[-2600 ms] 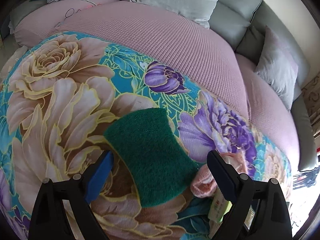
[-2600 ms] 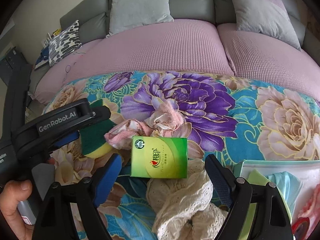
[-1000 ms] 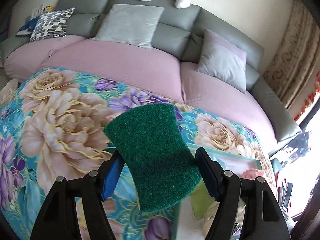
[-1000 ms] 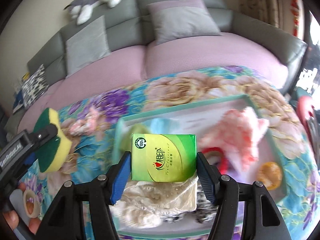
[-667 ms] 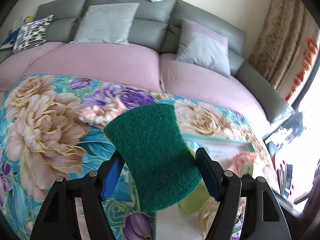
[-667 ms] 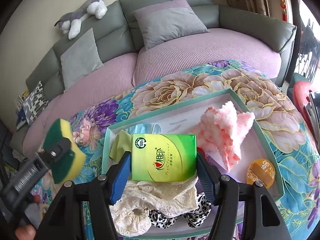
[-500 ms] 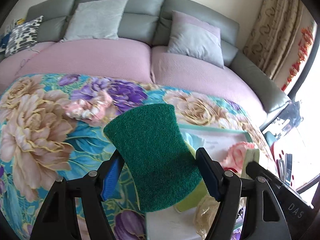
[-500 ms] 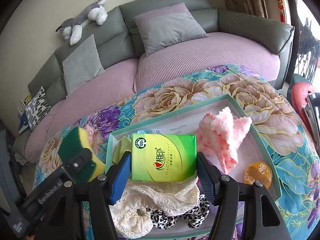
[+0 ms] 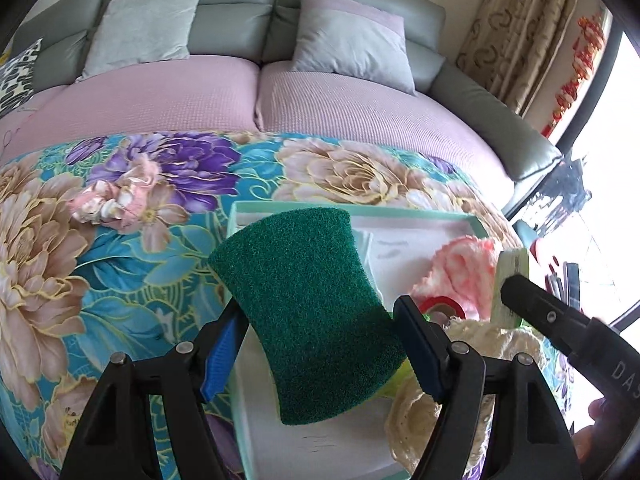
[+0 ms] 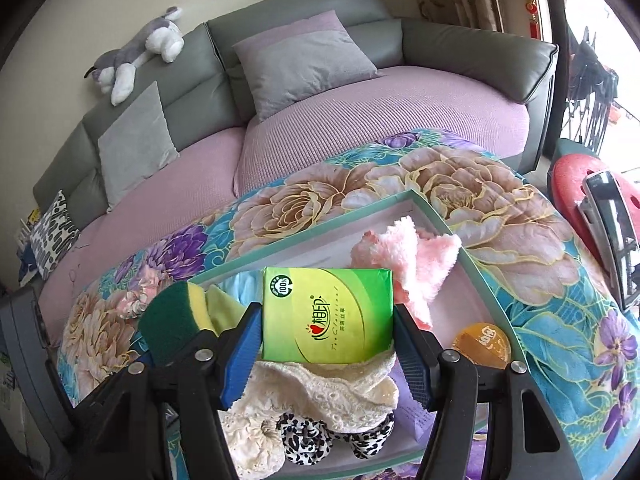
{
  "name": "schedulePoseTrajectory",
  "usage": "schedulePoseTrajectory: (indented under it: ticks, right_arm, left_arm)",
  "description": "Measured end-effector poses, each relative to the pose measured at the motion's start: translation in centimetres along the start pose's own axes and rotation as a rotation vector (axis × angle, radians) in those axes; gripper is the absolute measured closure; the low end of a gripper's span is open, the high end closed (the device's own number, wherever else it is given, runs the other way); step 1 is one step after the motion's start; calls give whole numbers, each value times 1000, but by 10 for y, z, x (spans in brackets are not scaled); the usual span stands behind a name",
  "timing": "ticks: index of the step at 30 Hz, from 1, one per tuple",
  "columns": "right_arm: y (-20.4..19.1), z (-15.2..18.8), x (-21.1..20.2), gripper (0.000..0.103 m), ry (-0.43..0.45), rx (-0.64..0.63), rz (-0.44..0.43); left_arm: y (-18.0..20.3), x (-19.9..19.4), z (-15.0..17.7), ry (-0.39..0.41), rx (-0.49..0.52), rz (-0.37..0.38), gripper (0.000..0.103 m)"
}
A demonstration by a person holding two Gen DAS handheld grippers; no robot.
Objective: Organize soft objects
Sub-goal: 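Carry sponge and tissue pack over the white tray, then open both tools to drop sponge and tissue pack into the tray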
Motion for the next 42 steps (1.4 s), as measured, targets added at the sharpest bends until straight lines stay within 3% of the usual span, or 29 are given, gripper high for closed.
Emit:
schedulePoseTrajectory:
  ticks: [9, 15, 25, 42]
  right_arm:
    - [6, 1, 0, 37, 1, 20, 15]
    - [9, 1, 1, 37, -3, 30, 22]
    - [27, 2, 7, 37, -10, 90, 40]
    - [40, 4, 14, 32, -35, 140, 59]
  left_arm:
    - [1, 0, 0, -6, 20, -23, 17]
    - [-5, -5, -1, -3, 29, -43, 17]
    - [9, -32, 4, 16, 147, 77, 17]
    - [28, -36, 20, -13, 262, 157, 17]
Point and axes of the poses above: each gripper's, at about its wrist camera, not at the fingertips, and x roughly the way its jaws point, y to its right, z to its underside, the point moved 1 cm from there along x, roughly the way its jaws point, and after that the axes turned 12 degrees about -z, right-handed, at the moved point
